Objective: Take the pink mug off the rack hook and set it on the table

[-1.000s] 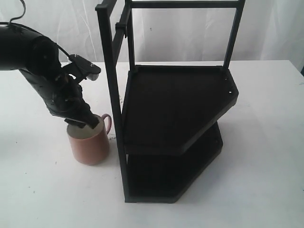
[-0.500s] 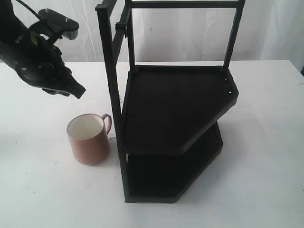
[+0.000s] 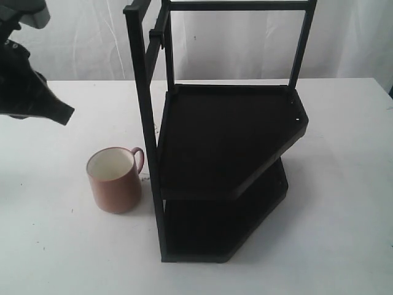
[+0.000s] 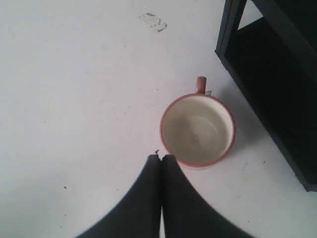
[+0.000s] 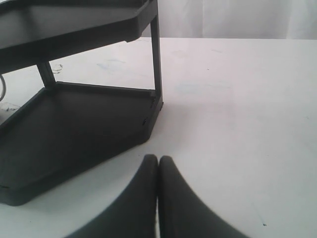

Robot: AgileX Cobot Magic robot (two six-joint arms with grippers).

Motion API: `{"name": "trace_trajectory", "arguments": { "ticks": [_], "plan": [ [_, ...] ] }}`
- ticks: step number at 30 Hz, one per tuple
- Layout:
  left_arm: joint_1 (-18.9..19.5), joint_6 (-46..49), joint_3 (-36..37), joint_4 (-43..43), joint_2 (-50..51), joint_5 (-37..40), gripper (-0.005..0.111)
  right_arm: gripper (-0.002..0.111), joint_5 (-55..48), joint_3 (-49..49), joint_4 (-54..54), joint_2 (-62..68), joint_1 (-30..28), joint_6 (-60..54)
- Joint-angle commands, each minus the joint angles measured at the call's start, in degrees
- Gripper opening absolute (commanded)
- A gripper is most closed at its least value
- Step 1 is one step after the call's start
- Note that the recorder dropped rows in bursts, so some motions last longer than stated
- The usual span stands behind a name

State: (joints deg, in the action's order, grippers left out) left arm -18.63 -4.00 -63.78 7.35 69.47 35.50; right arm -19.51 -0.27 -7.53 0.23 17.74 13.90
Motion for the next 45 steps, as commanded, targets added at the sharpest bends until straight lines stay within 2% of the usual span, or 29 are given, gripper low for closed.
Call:
{"name": "trace_trajectory", "arguments": {
  "ticks": [1, 10, 17, 20, 39, 42, 45],
  "plan": [
    [0.2, -1.4, 7.0, -2.3, -7.3, -1.5, 0.0, 0.0, 0.2, 0.3, 0.1, -0.2, -0.2, 0.1],
    [0.2, -3.6, 17.9, -3.6, -26.4, -1.7, 0.0, 0.0, 0.2, 0.3, 0.1, -0.2, -0.2, 0.1],
    [0.2, -8.8, 22.2, -5.0, -40.0, -0.8, 0.0, 0.0, 0.2, 0.3, 0.1, -0.2, -0.2, 0.1],
    [0.2, -9.6, 22.5, -5.4, -43.6, 2.4, 0.0, 0.0, 0.2, 0.3, 0.1, -0.2, -0.2, 0.1],
    [0.2, -9.3, 22.5, -5.4, -46.1, 3.4, 0.0, 0.0, 0.2, 0.3, 0.1, -0.2, -0.2, 0.1],
    [0.2, -9.1, 24.4, -5.4, -46.1, -0.8, 0.0, 0.0, 0.2, 0.3, 0.1, -0.2, -0.2, 0.1],
    [0.2, -9.1, 28.9, -6.1, -46.7, -10.1, 0.0, 0.0, 0.2, 0.3, 0.1, -0.2, -0.2, 0.1]
  ]
}}
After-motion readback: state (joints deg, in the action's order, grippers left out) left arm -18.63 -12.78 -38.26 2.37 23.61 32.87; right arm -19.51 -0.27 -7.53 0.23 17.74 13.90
